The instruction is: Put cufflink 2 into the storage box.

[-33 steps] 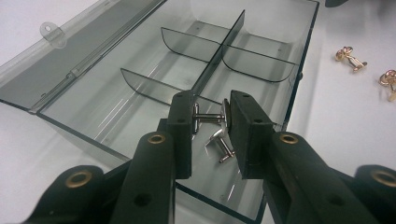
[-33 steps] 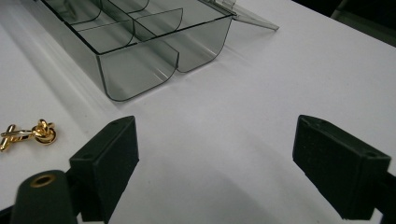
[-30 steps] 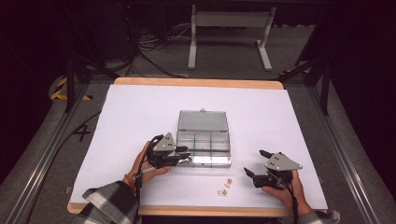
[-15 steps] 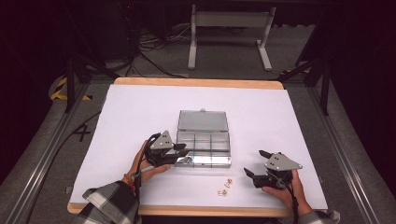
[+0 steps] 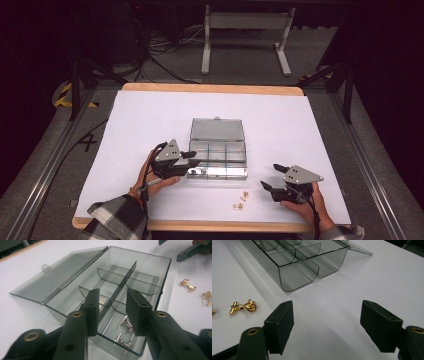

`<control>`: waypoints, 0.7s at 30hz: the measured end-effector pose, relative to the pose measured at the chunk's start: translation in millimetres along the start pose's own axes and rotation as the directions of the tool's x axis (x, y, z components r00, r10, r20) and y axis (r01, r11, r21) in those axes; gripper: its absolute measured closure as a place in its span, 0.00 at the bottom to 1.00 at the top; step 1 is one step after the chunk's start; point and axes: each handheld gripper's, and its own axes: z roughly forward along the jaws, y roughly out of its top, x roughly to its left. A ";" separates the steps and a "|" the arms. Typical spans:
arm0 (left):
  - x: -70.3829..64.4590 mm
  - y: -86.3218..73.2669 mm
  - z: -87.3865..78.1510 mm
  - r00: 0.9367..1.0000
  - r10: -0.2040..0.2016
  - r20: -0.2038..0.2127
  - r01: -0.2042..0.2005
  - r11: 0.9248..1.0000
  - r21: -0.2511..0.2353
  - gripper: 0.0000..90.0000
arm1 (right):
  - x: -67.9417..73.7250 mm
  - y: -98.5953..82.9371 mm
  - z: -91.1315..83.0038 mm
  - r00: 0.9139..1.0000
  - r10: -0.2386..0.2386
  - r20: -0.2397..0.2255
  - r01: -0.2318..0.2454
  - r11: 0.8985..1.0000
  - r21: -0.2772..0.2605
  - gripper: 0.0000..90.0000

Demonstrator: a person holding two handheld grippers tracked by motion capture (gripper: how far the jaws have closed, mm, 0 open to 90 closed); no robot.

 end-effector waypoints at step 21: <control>-27.9 -42.8 -44.5 0.999 0.014 -0.034 -0.013 1.000 0.013 0.48 | 16.3 12.0 -9.4 0.977 -0.012 -0.212 0.005 0.999 -0.034 0.51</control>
